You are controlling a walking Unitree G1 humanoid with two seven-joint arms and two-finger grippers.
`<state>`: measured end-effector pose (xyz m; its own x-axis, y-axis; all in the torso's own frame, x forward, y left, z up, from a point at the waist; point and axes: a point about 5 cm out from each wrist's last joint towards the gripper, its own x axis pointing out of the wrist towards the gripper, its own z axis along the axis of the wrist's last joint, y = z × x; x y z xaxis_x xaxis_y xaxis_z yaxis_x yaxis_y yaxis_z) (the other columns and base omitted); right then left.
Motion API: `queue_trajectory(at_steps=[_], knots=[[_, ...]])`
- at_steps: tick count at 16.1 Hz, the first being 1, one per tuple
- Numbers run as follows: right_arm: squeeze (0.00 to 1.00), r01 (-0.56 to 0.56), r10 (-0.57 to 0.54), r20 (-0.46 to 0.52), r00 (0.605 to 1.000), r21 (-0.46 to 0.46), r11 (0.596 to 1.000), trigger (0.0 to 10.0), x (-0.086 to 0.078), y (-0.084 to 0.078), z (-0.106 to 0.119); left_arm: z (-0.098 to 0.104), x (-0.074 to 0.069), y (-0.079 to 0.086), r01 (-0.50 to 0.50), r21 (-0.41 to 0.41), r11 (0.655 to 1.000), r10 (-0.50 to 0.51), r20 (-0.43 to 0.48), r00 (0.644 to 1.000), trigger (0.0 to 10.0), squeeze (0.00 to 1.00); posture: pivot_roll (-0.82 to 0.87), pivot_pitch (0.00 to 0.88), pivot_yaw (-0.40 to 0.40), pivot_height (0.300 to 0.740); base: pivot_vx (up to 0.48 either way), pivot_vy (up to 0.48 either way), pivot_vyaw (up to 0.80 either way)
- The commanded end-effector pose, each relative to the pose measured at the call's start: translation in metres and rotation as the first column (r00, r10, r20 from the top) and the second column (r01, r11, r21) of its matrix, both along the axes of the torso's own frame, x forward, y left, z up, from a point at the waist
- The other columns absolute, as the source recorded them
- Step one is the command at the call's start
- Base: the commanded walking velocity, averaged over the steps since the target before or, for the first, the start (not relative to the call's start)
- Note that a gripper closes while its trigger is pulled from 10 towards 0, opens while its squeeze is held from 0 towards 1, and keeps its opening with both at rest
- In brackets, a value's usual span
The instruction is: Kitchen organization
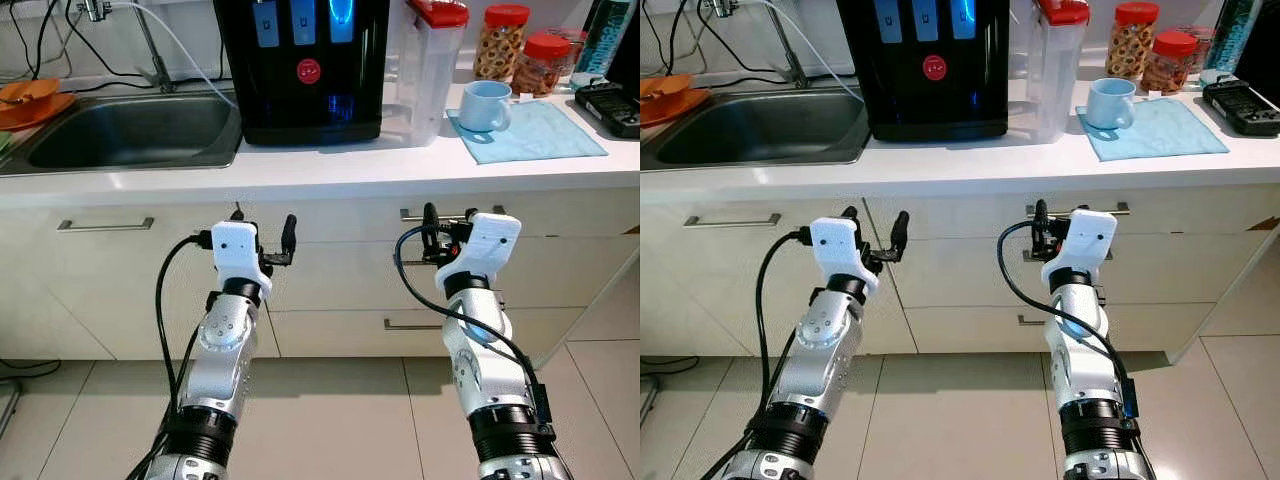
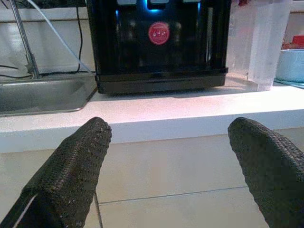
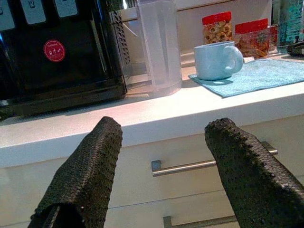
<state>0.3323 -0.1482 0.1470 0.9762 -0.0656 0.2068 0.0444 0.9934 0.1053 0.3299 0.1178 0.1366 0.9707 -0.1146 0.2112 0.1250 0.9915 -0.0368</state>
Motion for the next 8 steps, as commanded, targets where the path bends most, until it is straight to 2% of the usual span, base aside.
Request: queue_trajectory(at_steps=[1, 4, 8], knots=[[0.0, -0.007, 0.007, 0.019, 1.0, 0.002, 1.0, 10.0, -0.0001, 0.0044, 0.0052, 0.0043, -0.0005, 0.0034, -0.011, 0.0, 1.0, 0.011, 0.017, 1.0, 10.0, 0.0, 0.01, 0.0, 0.098, 0.74, 0.0, 0.0, 0.0], [0.0, -0.01, 0.01, 0.029, 1.0, 0.008, 1.0, 10.0, -0.0004, 0.0048, 0.008, 0.0067, 0.0001, 0.0052, -0.02, -0.011, 1.0, 0.02, 0.023, 1.0, 10.0, 0.0, 0.01, 0.0, 0.095, 0.74, 0.0, 0.0, 0.0], [0.0, -0.013, 0.012, 0.025, 1.0, 0.014, 1.0, 10.0, -0.0001, 0.0064, 0.0076, 0.0071, 0.0, 0.007, -0.032, -0.019, 0.999, 0.032, 0.018, 0.999, 10.0, 0.0, 0.02, 0.0, 0.09, 0.74, 0.284, 0.0, 0.0]])
